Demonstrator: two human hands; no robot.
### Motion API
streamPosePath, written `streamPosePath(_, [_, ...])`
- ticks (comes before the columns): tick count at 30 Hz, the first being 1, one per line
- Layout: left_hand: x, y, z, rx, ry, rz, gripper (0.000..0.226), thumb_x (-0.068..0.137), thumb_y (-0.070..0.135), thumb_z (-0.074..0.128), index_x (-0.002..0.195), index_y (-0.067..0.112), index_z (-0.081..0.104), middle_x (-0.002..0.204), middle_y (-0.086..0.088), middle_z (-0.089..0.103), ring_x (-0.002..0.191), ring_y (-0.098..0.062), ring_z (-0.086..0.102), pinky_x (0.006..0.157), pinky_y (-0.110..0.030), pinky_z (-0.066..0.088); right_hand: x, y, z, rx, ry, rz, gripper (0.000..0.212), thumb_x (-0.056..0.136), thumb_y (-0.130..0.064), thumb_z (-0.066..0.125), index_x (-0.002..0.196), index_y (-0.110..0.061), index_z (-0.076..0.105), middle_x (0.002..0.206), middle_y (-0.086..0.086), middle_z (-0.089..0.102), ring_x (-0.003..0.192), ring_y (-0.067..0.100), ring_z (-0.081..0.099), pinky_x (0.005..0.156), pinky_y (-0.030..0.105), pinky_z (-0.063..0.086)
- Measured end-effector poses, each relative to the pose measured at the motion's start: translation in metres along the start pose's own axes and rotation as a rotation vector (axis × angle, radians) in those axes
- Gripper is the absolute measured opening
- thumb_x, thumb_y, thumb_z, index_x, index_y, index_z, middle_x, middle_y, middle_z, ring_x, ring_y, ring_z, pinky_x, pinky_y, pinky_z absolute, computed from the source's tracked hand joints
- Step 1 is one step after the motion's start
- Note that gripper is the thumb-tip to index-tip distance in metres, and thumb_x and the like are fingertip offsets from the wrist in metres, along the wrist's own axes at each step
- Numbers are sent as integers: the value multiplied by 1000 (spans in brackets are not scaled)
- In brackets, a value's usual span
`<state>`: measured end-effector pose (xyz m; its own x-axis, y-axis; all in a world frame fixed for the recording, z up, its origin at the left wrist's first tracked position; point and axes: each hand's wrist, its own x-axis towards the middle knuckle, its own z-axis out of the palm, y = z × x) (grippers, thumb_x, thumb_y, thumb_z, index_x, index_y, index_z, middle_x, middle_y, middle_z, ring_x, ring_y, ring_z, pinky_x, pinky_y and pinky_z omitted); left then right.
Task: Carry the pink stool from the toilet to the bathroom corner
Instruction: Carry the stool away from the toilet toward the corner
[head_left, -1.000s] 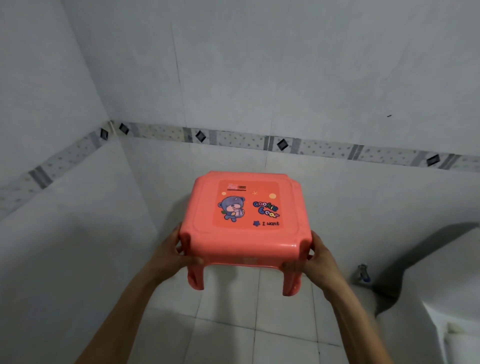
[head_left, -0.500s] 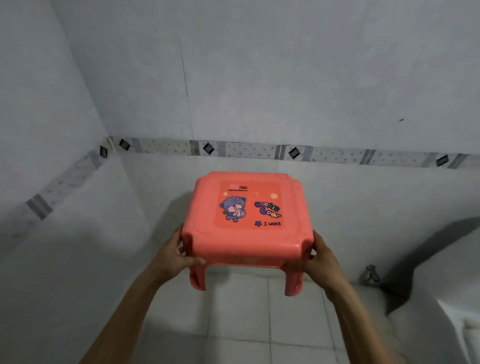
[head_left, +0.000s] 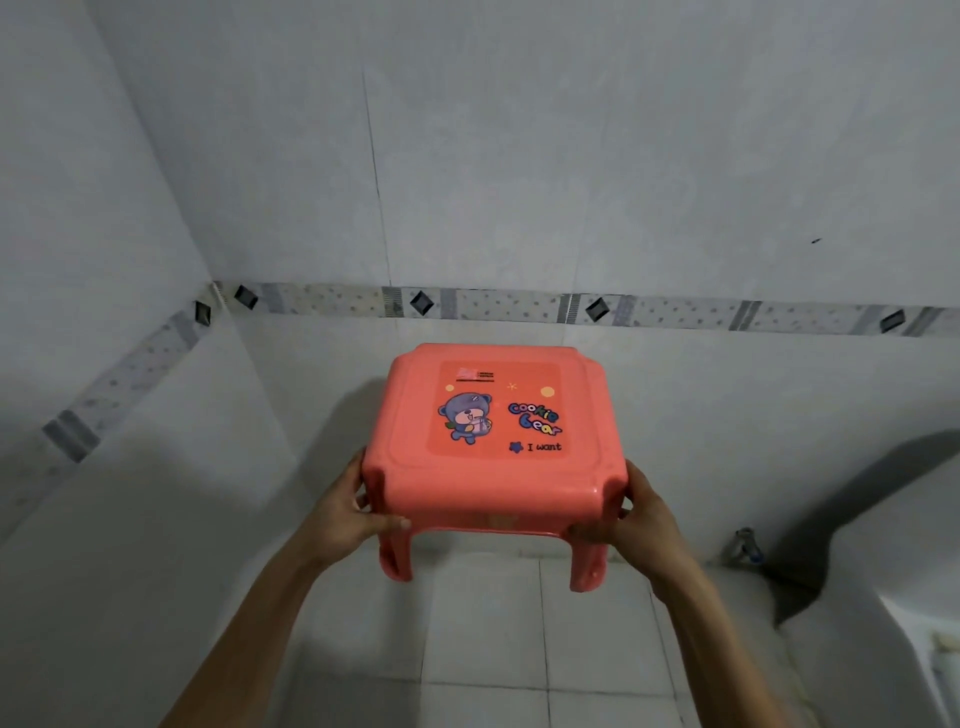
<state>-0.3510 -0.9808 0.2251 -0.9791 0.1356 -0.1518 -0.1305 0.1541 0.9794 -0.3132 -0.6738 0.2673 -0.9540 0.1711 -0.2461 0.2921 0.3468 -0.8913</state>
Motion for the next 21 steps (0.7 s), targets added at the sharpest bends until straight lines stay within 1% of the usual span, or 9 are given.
streamPosePath(3, [7,1,6,5,11,5,116,38,5,81,140,16,27,132,-11,50,109,-22,54,72,-14,54,8,-1,-6,-8,-3,-5,93,56,-7,81,135,-23,36,114,-1,56,106,25,55,91,46,49])
streamPosePath(5, [11,2,10,4,16,6,110,43,-1,77,140,15,27,133,-14,50,107,-22,54,68,-14,53,16,0,-10,-9,-3,-2,92,56,-7,81,135,-24,37,113,-2,57,102,22,55,89,44,50])
streamPosePath(8, [20,4,20,13,20,3,114,39,5,81,139,16,28,130,-10,52,108,-20,55,70,-14,54,27,2,-19,-14,-15,-4,93,55,-9,82,135,-24,36,114,-2,58,100,21,55,85,41,50])
streamPosePath(10, [23,6,24,19,30,3,116,34,11,82,138,15,31,125,-8,54,105,-19,57,66,-13,53,32,3,-24,-8,-20,-7,92,56,-8,81,135,-24,37,113,-2,58,99,20,55,84,39,49])
streamPosePath(14, [30,8,36,51,57,9,115,32,21,81,137,16,34,126,-8,55,109,-22,55,67,-10,52,41,4,-37,1,-27,-17,90,56,-9,82,134,-25,38,113,-1,59,100,21,56,83,39,49])
streamPosePath(17, [33,8,43,53,71,0,115,32,21,80,138,17,33,127,-9,54,106,-20,55,63,-8,51,49,6,-43,0,-42,-21,90,58,-8,80,135,-24,37,112,-2,58,98,20,55,81,36,47])
streamPosePath(21, [35,9,49,66,91,-7,117,31,23,80,138,18,33,126,-7,54,105,-16,55,62,-6,50,56,5,-48,-7,-55,-23,89,57,-5,79,134,-23,39,113,0,59,99,21,55,83,37,48])
